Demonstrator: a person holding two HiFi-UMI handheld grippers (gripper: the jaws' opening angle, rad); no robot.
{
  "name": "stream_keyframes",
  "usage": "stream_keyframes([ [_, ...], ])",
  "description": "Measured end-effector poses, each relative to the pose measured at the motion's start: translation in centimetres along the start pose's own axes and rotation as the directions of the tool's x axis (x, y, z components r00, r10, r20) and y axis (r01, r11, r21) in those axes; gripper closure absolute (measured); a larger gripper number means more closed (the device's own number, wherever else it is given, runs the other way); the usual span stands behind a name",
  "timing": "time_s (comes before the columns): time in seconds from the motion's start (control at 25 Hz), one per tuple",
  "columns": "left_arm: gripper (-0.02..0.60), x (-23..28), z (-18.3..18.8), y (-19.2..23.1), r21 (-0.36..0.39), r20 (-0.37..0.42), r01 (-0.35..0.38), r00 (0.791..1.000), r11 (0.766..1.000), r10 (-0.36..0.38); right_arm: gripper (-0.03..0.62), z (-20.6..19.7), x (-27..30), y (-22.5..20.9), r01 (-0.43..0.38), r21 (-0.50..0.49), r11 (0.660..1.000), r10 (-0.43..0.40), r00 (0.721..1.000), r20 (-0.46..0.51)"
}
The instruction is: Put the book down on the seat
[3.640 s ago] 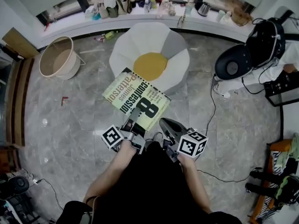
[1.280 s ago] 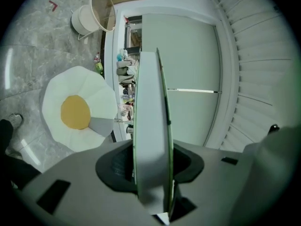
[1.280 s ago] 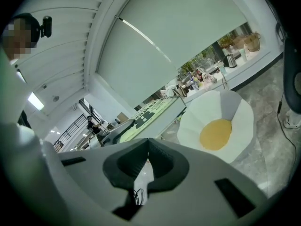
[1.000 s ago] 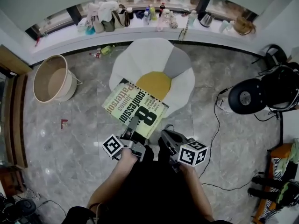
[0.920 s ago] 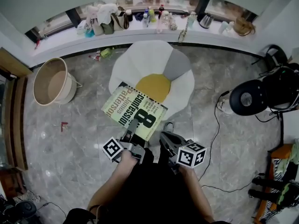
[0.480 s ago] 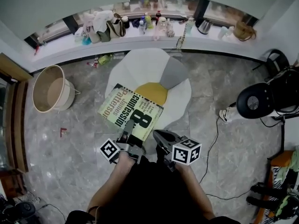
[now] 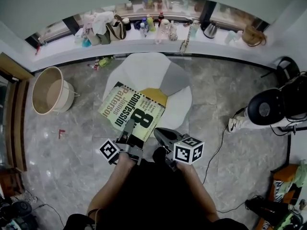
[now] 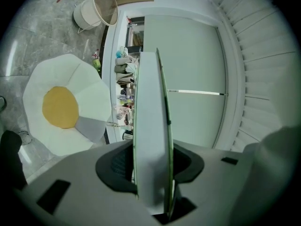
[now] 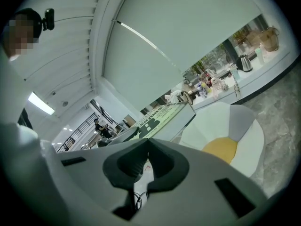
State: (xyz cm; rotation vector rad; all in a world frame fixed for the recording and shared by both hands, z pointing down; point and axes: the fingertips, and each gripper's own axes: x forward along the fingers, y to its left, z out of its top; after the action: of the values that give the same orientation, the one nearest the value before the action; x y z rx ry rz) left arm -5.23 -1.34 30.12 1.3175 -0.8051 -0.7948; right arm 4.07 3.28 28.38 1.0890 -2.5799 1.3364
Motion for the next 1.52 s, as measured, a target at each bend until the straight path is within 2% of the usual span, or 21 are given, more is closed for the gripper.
stream_keyframes([
  [0.32, 0.41, 2.3, -2.5, 0.8, -0.005, 0.069, -0.028, 0.997, 1.0, 0.028, 0.579, 1.4, -1.3, -3.5, -0.05, 0.044, 0.998, 0.052, 0.998, -0.046],
  [0.64, 0.41, 3.3, -0.4, 1.1, 0.008, 0.098, -0.028, 0.995, 1.0, 0.027, 0.579, 1.9, 0.9, -4.4, -0.062, 0.047, 0.997, 0.066, 0.994, -0.082],
  [1.12, 0.41, 5.1, 3.9, 1.3, -0.001, 0.032, -0.024, 0.999, 1.0, 0.024, 0.579, 3.2, 4.0, -4.5, 0.047, 0.021, 0.999, -0.046, 0.996, -0.075],
  [1.28, 0.41, 5.2, 5.9, 3.2, 0.012, 0.011, -0.066, 0.998, 0.998, 0.066, 0.579, 2.6, 5.4, -5.2, 0.087, 0.048, 0.995, -0.083, 0.993, -0.084],
  [1.52, 0.41, 6.3, 7.3, 7.1, 0.059, -0.055, -0.076, 0.995, 0.995, 0.079, 0.579, 1.2, 7.7, -7.2, 0.138, 0.083, 0.987, -0.129, 0.986, -0.1],
])
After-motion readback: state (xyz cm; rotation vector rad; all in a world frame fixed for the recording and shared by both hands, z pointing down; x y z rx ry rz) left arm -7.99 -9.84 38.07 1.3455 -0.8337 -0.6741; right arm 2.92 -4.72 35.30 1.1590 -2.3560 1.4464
